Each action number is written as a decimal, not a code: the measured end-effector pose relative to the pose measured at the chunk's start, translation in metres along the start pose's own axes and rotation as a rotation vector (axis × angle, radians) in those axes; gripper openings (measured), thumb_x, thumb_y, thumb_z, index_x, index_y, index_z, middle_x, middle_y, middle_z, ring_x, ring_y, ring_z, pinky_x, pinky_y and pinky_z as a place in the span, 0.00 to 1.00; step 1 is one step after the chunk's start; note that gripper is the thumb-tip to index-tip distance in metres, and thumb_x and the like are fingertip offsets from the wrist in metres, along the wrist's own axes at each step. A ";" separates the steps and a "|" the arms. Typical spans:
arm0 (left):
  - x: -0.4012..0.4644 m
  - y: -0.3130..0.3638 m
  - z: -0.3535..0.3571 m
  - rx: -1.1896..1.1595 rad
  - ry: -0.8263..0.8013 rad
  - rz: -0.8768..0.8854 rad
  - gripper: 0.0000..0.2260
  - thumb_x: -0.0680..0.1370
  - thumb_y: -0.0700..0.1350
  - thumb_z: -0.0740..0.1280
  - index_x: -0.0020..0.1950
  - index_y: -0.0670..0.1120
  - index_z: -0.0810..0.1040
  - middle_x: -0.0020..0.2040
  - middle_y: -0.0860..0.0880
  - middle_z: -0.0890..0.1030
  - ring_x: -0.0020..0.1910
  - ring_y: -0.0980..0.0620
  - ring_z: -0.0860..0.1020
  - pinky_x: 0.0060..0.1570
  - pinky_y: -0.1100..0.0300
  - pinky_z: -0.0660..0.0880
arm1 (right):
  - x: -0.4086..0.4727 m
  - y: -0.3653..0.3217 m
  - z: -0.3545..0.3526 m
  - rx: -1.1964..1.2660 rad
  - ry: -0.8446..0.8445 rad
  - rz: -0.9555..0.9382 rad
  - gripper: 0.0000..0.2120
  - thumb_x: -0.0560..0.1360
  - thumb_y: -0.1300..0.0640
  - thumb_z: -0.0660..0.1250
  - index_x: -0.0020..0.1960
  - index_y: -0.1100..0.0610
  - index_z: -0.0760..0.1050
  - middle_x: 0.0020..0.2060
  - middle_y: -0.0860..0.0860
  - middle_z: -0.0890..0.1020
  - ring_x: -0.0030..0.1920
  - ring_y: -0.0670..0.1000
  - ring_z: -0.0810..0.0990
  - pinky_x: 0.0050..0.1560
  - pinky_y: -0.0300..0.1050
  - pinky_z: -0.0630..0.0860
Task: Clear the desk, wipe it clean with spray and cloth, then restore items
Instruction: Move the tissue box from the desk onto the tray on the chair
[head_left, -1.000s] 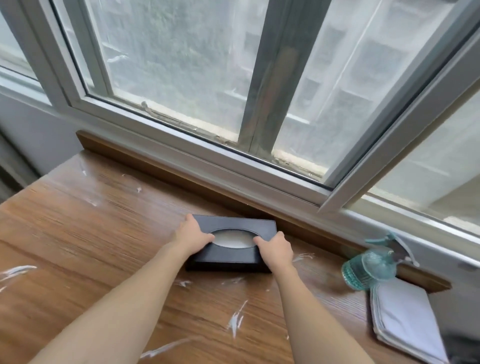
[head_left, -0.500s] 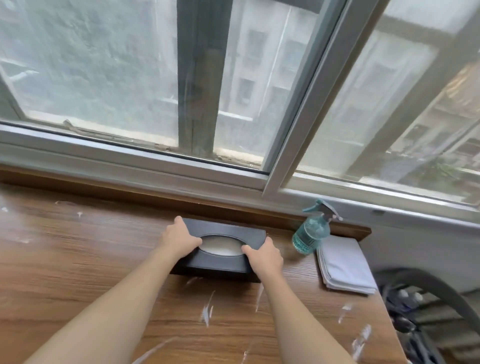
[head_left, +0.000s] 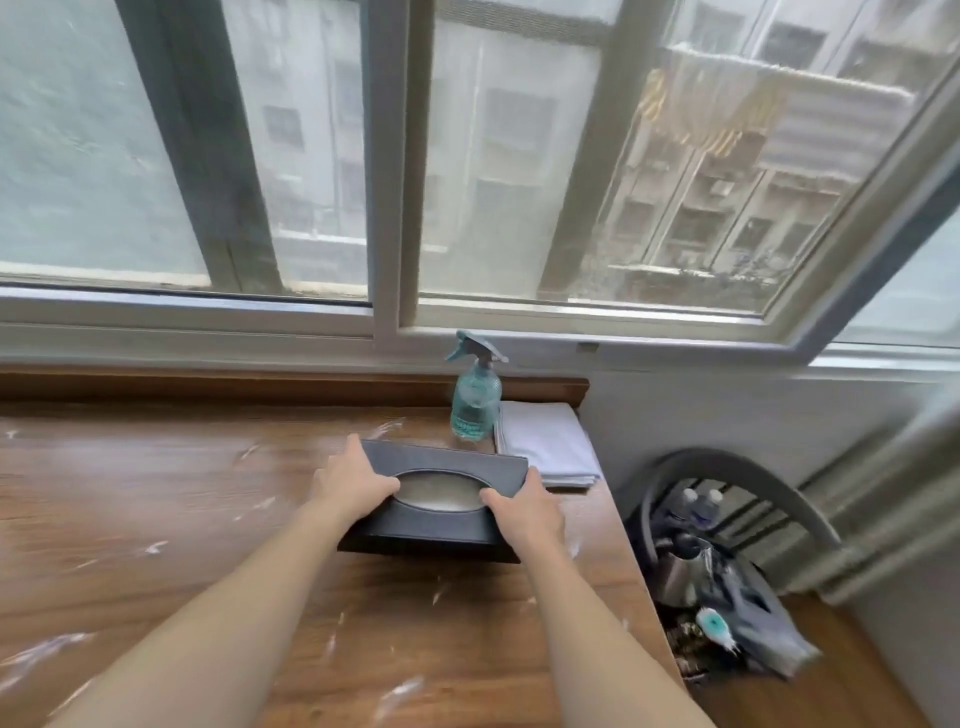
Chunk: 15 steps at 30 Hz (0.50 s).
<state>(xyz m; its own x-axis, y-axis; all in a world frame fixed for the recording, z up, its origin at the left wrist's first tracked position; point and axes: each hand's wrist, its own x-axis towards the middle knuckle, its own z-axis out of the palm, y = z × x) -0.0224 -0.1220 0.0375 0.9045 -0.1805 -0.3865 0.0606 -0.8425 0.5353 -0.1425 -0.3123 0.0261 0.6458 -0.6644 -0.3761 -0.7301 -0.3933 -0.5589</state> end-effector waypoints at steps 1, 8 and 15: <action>-0.013 0.013 0.014 -0.008 -0.004 0.015 0.41 0.68 0.54 0.73 0.77 0.48 0.59 0.64 0.43 0.76 0.61 0.40 0.75 0.58 0.51 0.75 | -0.003 0.018 -0.013 0.002 0.005 0.008 0.39 0.75 0.38 0.67 0.80 0.51 0.58 0.67 0.55 0.78 0.65 0.60 0.77 0.63 0.52 0.73; -0.086 0.107 0.108 0.032 -0.031 0.095 0.40 0.70 0.53 0.74 0.77 0.47 0.58 0.67 0.41 0.75 0.63 0.39 0.74 0.58 0.52 0.73 | -0.017 0.139 -0.109 0.043 0.096 0.038 0.40 0.76 0.40 0.67 0.81 0.51 0.55 0.66 0.58 0.78 0.65 0.62 0.76 0.62 0.51 0.73; -0.120 0.189 0.186 0.039 -0.115 0.216 0.41 0.72 0.49 0.72 0.80 0.51 0.55 0.69 0.39 0.73 0.65 0.38 0.73 0.59 0.52 0.70 | -0.010 0.227 -0.181 0.053 0.170 0.148 0.42 0.78 0.40 0.65 0.84 0.50 0.48 0.72 0.59 0.74 0.70 0.61 0.73 0.67 0.53 0.71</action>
<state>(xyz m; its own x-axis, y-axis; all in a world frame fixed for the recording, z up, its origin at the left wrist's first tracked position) -0.1983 -0.3540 0.0459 0.8406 -0.4131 -0.3503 -0.1471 -0.7966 0.5864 -0.3553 -0.5098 0.0366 0.4823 -0.8116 -0.3297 -0.7985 -0.2525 -0.5464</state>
